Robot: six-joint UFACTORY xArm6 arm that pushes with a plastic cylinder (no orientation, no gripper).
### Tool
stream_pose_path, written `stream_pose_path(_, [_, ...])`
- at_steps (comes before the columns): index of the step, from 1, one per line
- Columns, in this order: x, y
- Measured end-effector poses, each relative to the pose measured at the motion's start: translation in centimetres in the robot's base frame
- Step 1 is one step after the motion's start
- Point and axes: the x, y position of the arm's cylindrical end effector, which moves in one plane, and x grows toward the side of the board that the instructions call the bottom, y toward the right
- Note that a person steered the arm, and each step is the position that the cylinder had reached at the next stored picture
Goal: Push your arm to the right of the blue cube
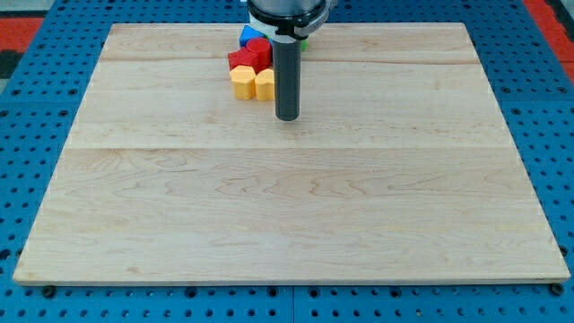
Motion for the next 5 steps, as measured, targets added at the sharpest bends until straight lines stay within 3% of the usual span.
stream_pose_path(2, [-0.9,1.7])
stream_pose_path(3, [-6.9,5.8])
stream_pose_path(5, [-15.9,8.7])
